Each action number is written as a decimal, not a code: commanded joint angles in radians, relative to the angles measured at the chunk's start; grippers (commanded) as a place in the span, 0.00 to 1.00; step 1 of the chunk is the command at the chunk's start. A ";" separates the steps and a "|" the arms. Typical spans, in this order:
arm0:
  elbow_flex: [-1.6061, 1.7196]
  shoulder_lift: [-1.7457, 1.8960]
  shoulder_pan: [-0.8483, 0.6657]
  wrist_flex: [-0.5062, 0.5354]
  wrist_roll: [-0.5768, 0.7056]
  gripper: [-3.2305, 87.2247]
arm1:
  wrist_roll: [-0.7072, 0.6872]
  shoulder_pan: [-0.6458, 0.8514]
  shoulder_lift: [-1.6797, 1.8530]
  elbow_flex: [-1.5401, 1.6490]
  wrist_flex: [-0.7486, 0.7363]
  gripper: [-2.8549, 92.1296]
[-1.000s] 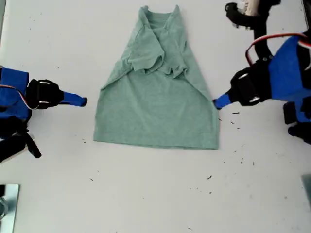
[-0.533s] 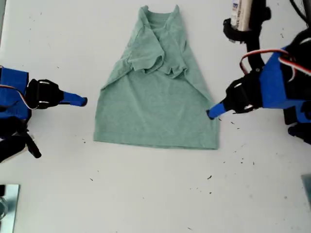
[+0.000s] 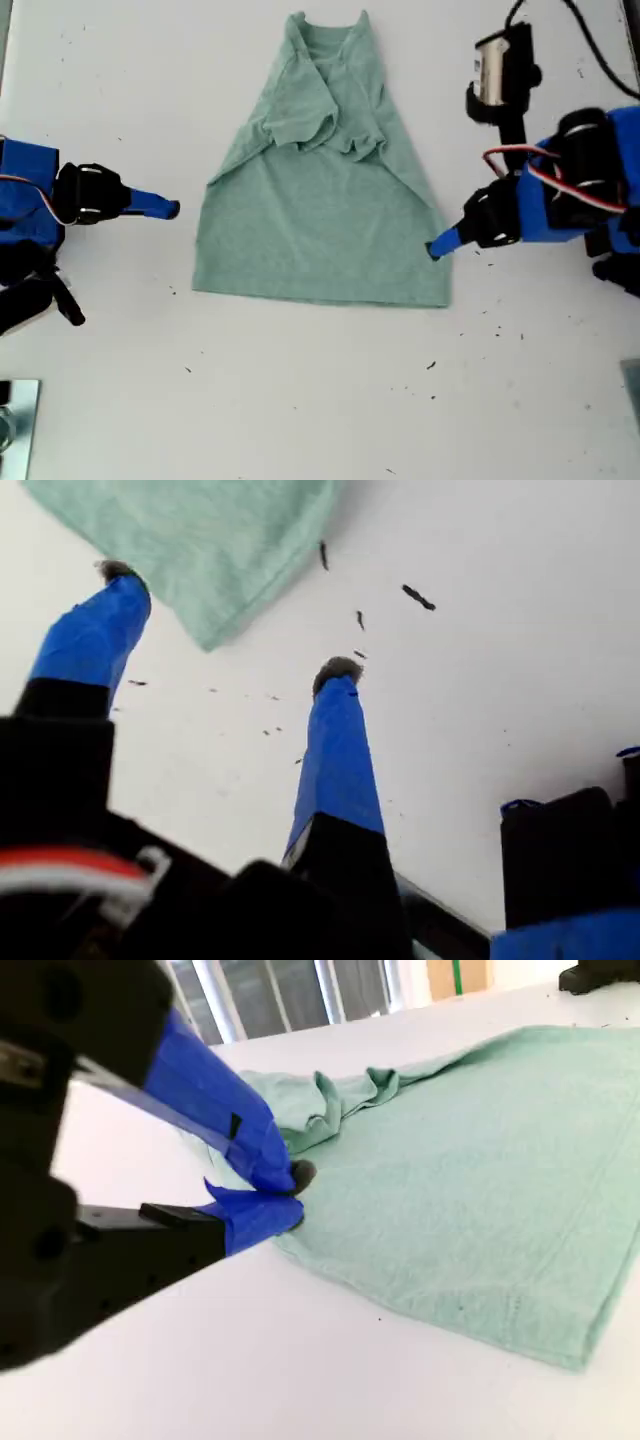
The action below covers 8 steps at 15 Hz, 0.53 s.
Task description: Fold t shirt
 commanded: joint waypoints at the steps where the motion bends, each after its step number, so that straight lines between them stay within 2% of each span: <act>1: 0.012 0.006 0.005 -0.005 0.006 0.03 | 0.064 -0.041 0.041 0.253 -0.284 0.35; 3: 0.012 0.006 0.008 -0.005 0.006 0.03 | 0.098 -0.081 -0.021 0.411 -0.512 0.33; 4: 0.012 0.006 0.008 -0.005 0.006 0.03 | 0.110 -0.103 -0.091 0.423 -0.572 0.33; 8: 0.012 0.006 0.006 -0.005 0.006 0.03 | 0.118 -0.141 -0.313 0.331 -0.621 0.32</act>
